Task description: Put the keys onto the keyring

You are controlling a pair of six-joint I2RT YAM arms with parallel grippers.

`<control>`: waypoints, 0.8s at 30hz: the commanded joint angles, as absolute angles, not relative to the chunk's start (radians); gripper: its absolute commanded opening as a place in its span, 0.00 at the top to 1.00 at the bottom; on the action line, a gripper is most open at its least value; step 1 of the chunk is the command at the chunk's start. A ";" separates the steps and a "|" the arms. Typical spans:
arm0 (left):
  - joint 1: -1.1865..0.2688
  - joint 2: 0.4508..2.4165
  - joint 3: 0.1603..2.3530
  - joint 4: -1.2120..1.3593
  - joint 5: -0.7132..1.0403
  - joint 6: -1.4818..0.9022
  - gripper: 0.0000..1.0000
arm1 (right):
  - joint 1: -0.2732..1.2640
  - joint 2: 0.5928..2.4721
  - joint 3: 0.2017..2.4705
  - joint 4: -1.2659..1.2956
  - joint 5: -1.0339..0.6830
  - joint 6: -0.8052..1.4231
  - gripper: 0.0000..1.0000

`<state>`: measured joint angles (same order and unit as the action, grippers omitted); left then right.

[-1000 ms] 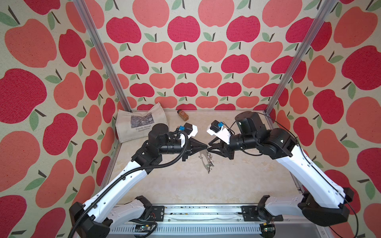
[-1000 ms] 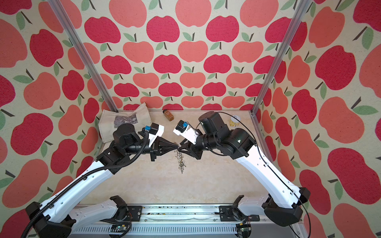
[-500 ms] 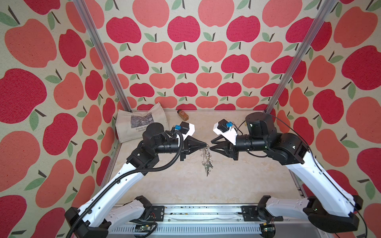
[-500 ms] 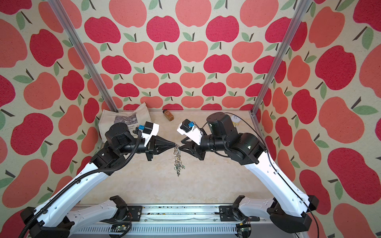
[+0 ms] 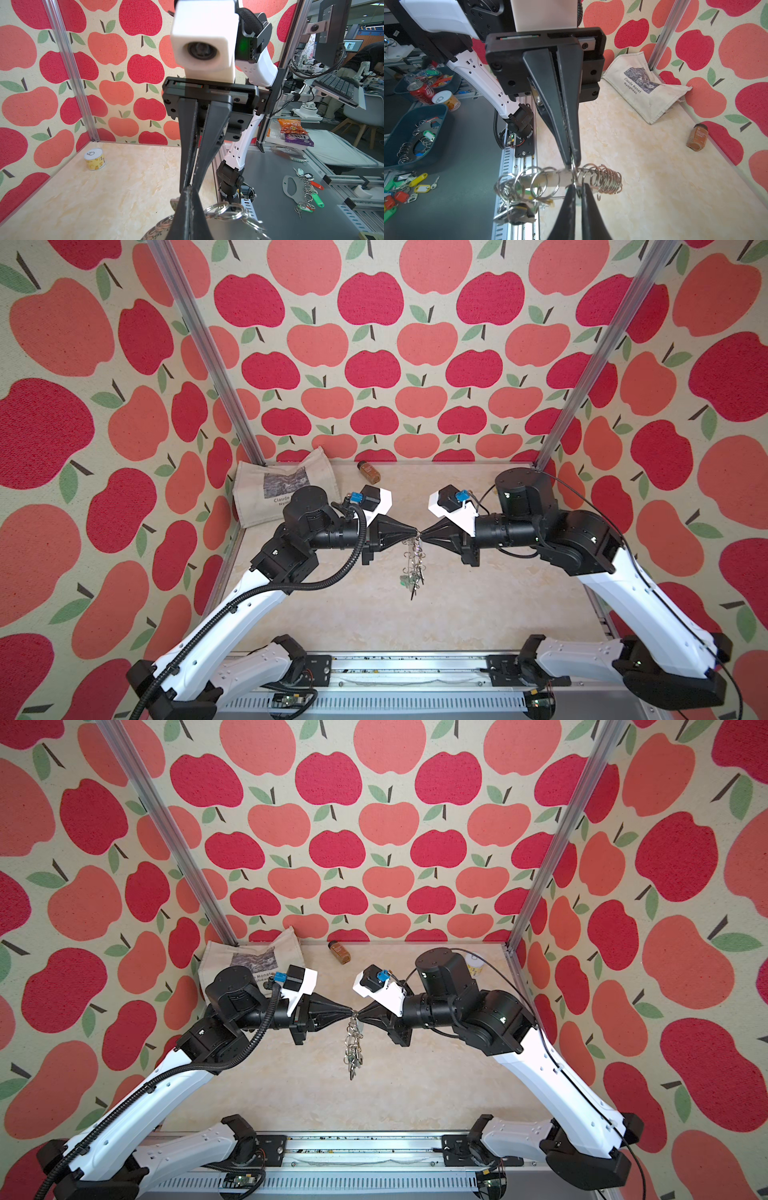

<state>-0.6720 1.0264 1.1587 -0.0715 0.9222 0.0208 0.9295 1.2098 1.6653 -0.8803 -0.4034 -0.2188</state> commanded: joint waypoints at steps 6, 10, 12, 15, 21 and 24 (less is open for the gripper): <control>-0.678 0.988 1.197 -0.050 0.899 0.050 1.00 | 0.952 1.187 1.665 -0.881 -0.400 -0.235 1.00; -0.678 0.974 1.186 -0.026 0.878 0.050 1.00 | 0.963 1.183 1.662 -0.888 -0.394 -0.236 1.00; -0.678 0.969 1.182 -0.014 0.874 0.048 1.00 | 0.969 1.185 1.661 -0.894 -0.393 -0.236 1.00; -0.679 0.966 1.178 0.003 0.870 0.042 1.00 | 0.980 1.187 1.657 -0.898 -0.391 -0.238 1.00; -0.679 0.964 1.180 0.031 0.871 0.029 1.00 | 0.998 1.203 1.653 -0.898 -0.399 -0.239 1.00; -0.678 0.966 1.180 0.045 0.874 0.021 1.00 | 1.007 1.209 1.650 -0.883 -0.403 -0.237 1.00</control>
